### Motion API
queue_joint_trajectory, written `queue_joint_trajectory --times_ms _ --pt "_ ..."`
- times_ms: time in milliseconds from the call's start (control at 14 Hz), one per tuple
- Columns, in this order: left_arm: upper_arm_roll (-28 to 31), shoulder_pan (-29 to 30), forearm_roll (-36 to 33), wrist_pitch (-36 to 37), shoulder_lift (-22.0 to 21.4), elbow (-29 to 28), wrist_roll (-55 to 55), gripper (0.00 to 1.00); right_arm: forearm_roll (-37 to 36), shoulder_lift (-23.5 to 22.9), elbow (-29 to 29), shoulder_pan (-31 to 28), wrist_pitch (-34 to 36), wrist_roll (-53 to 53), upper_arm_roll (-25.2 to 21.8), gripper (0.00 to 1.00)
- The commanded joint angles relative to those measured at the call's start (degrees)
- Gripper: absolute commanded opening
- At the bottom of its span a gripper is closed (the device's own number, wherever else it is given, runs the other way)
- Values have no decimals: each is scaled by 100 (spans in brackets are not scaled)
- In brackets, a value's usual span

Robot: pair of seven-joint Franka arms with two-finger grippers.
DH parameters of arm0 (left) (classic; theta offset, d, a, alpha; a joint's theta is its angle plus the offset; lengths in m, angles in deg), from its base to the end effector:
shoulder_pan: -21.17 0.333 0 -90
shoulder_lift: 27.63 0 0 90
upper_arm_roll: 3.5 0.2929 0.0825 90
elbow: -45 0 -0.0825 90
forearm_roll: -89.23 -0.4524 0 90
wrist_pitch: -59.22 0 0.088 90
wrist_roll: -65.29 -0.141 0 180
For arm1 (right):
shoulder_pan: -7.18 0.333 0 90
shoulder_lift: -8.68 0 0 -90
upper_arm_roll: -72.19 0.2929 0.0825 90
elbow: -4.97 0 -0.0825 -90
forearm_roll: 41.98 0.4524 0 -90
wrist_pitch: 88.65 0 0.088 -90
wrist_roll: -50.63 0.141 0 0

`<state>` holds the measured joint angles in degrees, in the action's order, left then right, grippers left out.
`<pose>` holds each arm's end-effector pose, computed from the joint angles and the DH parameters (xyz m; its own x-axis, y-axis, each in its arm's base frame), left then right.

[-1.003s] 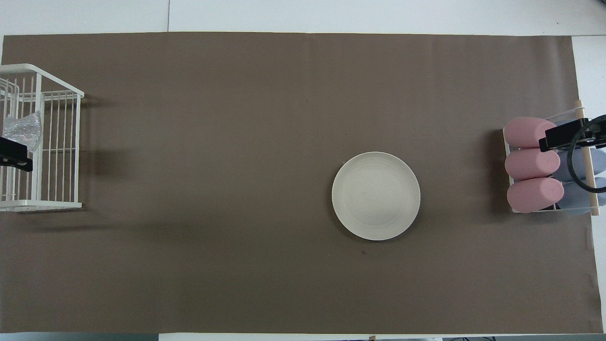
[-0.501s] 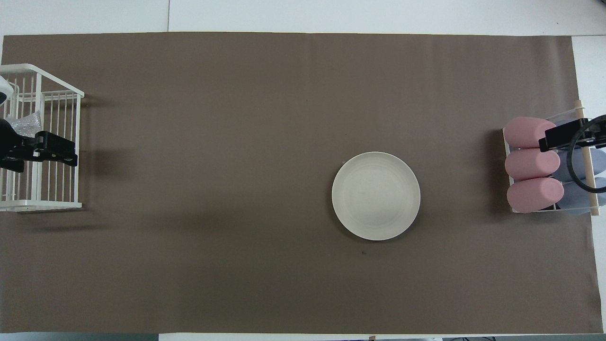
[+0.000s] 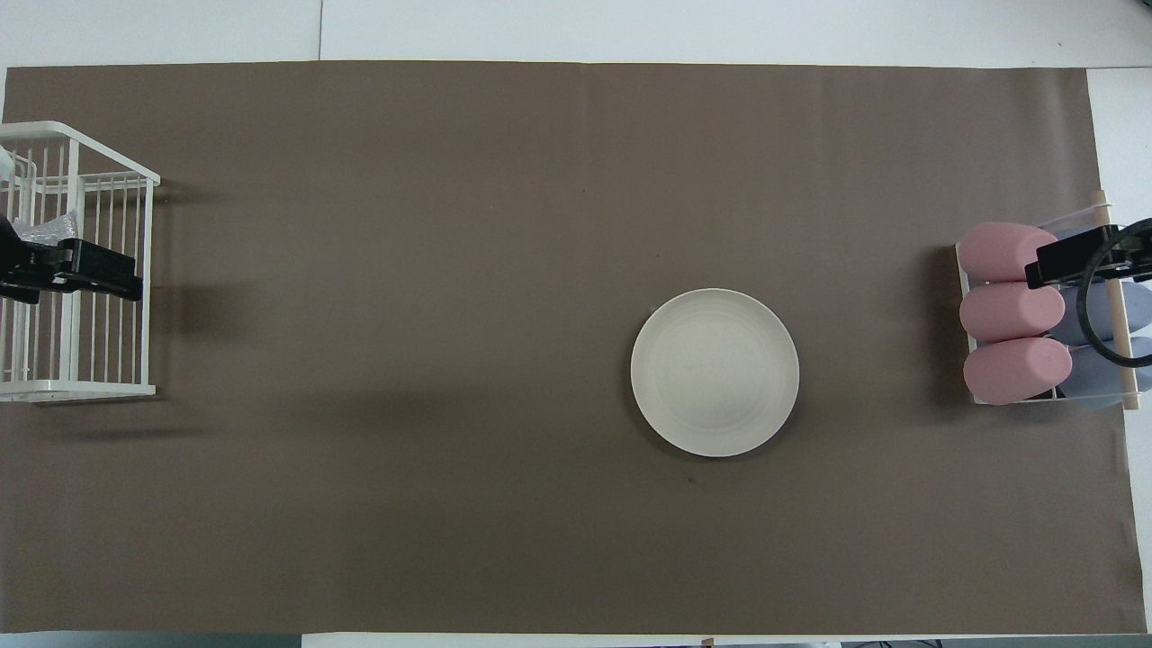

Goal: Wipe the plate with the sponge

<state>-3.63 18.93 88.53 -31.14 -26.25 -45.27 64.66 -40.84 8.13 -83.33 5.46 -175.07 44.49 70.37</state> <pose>0.6285 -0.0243 0.5503 0.9984 -0.0524 -0.0226 -0.0527 -0.9985 -0.0119 0.6169 -0.0352 0.5721 0.9981 0.0466 -0.0400 0.0457 -0.9987 -0.0240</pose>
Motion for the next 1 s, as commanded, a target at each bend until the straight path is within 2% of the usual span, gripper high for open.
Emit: queue_joint_trajectory --times_ms 0,215,931 --pt "31 22 96 -8 144 -42 -103 100 -44 63 -64 31 54 95 7 100" --pt "48 -22 114 202 144 -17 -42 100 -44 63 -64 31 46 95 7 100" --pt "48 66 114 97 126 -17 -24 100 -53 63 -64 31 54 104 7 100"
